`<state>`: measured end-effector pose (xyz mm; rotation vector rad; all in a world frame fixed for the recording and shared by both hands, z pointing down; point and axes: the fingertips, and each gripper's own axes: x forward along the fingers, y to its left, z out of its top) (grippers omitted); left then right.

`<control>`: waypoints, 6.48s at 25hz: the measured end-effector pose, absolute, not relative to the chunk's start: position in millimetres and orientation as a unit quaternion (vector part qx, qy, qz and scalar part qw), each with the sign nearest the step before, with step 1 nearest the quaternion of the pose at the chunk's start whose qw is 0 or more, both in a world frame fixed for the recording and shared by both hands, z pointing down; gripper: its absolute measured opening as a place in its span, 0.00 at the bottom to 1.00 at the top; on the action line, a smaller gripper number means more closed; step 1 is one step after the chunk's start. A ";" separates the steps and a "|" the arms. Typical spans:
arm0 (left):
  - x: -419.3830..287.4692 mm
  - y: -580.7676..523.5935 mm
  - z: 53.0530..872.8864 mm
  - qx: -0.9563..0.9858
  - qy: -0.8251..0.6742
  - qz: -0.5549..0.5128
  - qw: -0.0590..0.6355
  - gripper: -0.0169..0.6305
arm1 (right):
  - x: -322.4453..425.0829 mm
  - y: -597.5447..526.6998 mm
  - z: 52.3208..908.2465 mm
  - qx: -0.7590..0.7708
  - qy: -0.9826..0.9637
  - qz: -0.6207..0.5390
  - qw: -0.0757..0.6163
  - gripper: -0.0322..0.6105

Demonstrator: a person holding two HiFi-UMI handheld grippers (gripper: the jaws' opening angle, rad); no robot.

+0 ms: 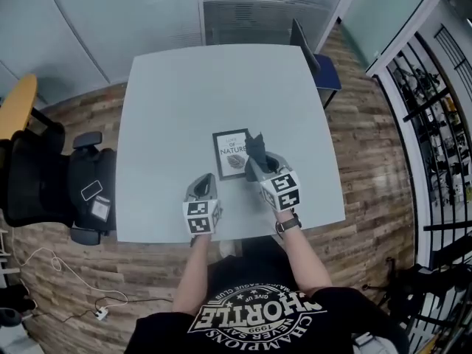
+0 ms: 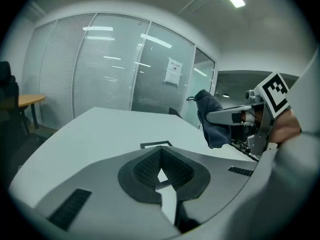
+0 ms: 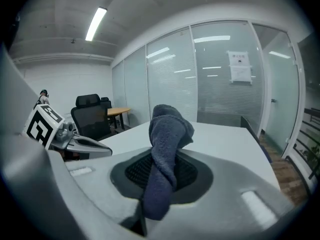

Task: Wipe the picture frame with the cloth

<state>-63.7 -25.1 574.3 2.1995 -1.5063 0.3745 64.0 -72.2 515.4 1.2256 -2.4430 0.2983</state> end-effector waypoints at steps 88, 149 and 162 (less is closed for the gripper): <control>-21.7 -58.8 734.9 0.723 -0.466 0.272 0.431 0.02 | -15.4 -190.4 726.4 -0.031 -0.787 -0.123 0.604 0.16; -25.7 -59.4 725.5 0.721 -0.469 0.280 0.427 0.02 | 82.6 -183.9 722.2 0.049 -0.786 -0.052 0.615 0.16; -25.7 -60.0 725.5 0.718 -0.471 0.274 0.433 0.02 | -49.6 -152.3 687.3 -0.019 -0.842 -0.076 0.534 0.16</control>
